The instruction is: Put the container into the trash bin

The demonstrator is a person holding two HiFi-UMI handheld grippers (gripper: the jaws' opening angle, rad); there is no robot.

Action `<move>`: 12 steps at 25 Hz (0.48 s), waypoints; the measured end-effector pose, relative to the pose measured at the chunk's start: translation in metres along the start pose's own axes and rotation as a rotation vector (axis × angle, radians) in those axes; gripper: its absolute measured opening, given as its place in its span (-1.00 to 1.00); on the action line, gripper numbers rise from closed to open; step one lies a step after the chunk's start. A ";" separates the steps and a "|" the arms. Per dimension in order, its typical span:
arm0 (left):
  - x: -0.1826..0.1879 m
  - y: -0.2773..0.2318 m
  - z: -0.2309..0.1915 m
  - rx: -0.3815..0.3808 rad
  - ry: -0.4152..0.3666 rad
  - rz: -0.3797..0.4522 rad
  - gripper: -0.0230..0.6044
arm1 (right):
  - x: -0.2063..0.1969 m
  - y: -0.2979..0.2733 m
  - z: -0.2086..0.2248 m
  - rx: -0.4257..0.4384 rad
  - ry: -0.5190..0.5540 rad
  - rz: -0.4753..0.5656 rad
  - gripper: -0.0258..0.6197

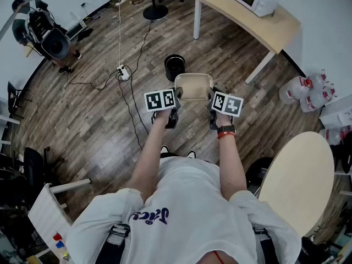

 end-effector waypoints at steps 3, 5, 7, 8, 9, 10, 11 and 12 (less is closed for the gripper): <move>-0.013 -0.003 0.011 0.018 -0.003 -0.003 -0.50 | -0.008 0.006 0.014 0.007 -0.015 -0.002 -0.60; -0.019 -0.006 0.016 0.030 -0.005 -0.006 -0.50 | -0.013 0.007 0.022 0.015 -0.026 -0.009 -0.60; -0.024 -0.006 0.015 0.045 -0.002 -0.010 -0.50 | -0.018 0.005 0.024 0.028 -0.033 -0.022 -0.60; -0.025 -0.006 0.013 0.052 0.003 -0.011 -0.50 | -0.019 0.003 0.023 0.034 -0.035 -0.028 -0.60; -0.025 -0.005 0.011 0.058 0.009 -0.010 -0.50 | -0.020 0.002 0.022 0.039 -0.035 -0.032 -0.60; -0.025 -0.005 0.009 0.062 0.015 -0.008 -0.50 | -0.020 0.000 0.021 0.042 -0.033 -0.036 -0.60; -0.024 -0.005 0.007 0.065 0.021 -0.005 -0.50 | -0.019 -0.003 0.020 0.045 -0.031 -0.040 -0.60; -0.023 -0.006 0.003 0.068 0.027 -0.004 -0.50 | -0.019 -0.007 0.019 0.048 -0.030 -0.043 -0.60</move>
Point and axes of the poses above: the fingertips, and each gripper's own axes: y backward along the fingers, z to its right, x out of its top, the point moved 1 cm from there along y, backward along the fingers, and after that the axes turned 4 degrees about -z, right-handed, at the moved point
